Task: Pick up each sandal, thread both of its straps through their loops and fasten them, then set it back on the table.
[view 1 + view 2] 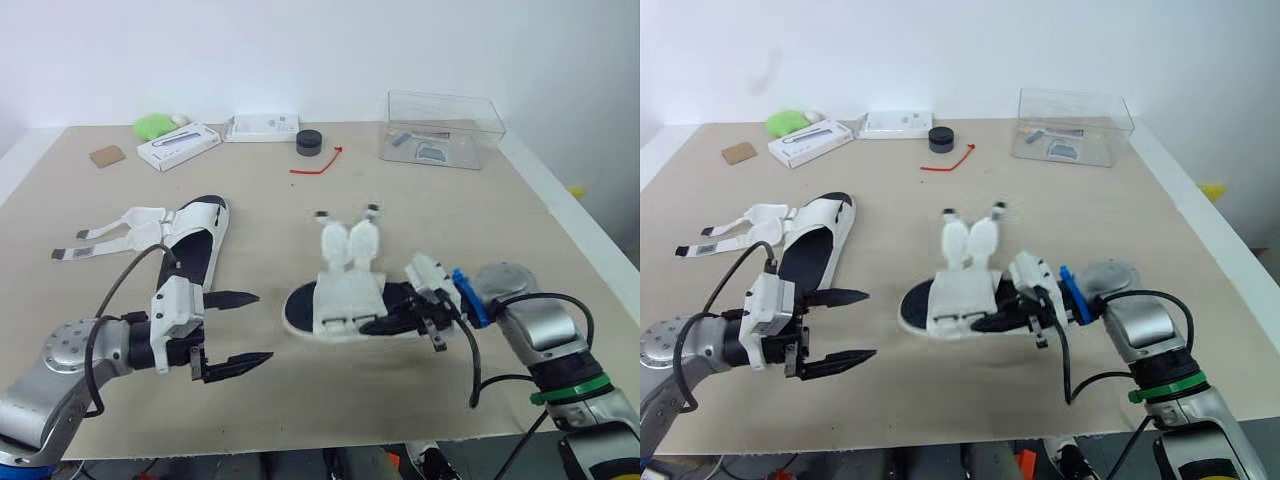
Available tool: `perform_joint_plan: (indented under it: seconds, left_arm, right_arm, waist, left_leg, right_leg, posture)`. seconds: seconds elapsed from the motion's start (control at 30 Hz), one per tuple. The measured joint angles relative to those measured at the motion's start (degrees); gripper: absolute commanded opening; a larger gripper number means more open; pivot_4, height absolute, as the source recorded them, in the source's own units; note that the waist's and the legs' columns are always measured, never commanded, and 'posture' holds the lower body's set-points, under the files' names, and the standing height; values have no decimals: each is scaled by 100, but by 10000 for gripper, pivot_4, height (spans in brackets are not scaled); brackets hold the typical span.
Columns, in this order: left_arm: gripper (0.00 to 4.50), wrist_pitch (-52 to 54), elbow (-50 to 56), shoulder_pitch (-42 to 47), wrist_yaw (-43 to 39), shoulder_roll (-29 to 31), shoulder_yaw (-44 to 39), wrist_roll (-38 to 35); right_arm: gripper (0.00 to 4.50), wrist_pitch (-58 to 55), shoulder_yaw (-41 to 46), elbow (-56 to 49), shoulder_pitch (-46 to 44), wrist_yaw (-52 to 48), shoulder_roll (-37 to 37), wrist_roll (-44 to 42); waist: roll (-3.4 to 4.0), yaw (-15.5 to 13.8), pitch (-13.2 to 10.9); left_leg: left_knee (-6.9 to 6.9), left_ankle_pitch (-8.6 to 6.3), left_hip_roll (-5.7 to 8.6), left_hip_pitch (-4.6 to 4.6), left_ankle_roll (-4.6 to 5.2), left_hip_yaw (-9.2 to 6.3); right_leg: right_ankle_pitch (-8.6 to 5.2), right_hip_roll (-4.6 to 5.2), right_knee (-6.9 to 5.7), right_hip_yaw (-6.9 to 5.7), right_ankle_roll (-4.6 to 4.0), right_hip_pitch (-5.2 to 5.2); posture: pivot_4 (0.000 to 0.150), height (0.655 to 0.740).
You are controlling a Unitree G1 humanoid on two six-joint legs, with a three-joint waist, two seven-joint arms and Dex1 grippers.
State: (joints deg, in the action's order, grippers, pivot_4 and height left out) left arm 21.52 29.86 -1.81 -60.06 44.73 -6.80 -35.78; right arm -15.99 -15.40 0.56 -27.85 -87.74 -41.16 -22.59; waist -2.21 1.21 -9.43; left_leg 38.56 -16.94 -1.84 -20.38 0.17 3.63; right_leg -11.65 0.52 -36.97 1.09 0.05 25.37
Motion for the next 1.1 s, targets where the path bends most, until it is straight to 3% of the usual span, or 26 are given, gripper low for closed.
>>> perform_joint_plan:
  seconds: [0.53,0.7,0.87,0.9,1.0,1.1]
  left_arm:
    - [45000,-128,-8,-40,57,1,137,344]
    - [45000,-263,-131,29,-19,-2,284,511]
    - [45000,-317,-241,138,-60,-2,404,617]
    - [42488,-336,-247,151,-63,-2,410,628]
    - [32871,-407,-389,273,-99,-17,465,675]
    - [18001,-432,-618,392,-140,-75,510,728]
  right_arm:
    - [815,102,-315,-264,20,55,422,104]
    - [18803,145,-311,-195,7,145,450,196]
    - [42577,41,-184,-291,56,154,210,138]
    - [44874,1,-145,-347,84,146,126,116]
    - [45000,-230,23,-661,345,62,-272,-79]
    - [45000,-580,134,-862,560,26,-618,-289]
  waist:
    - [-1,-1,-1]
    - [-1,-1,-1]
    - [-1,-2,-1]
    - [-1,-3,-1]
    - [-1,-5,-1]
    - [-3,-6,-1]
  left_leg:
    - [1,0,2,-2,-1,-7]
    - [1,0,2,-2,-1,-9]
    - [1,1,3,-2,-1,-10]
    - [1,0,3,-2,-1,-10]
    - [0,0,7,-3,0,-12]
    - [2,0,10,-3,0,-12]
  right_leg:
    - [8,4,-2,-5,-20,0]
    - [9,2,-2,-5,-21,0]
    - [9,4,-2,-5,-21,-1]
    - [8,5,-2,-5,-20,-1]
    - [8,10,-1,-7,-20,-2]
    - [7,13,-1,-7,-17,-3]
  posture:
    - [1500,7400]
    - [1500,7400]
    - [1500,7400]
    - [1500,7400]
    - [1500,7400]
    - [1500,7400]
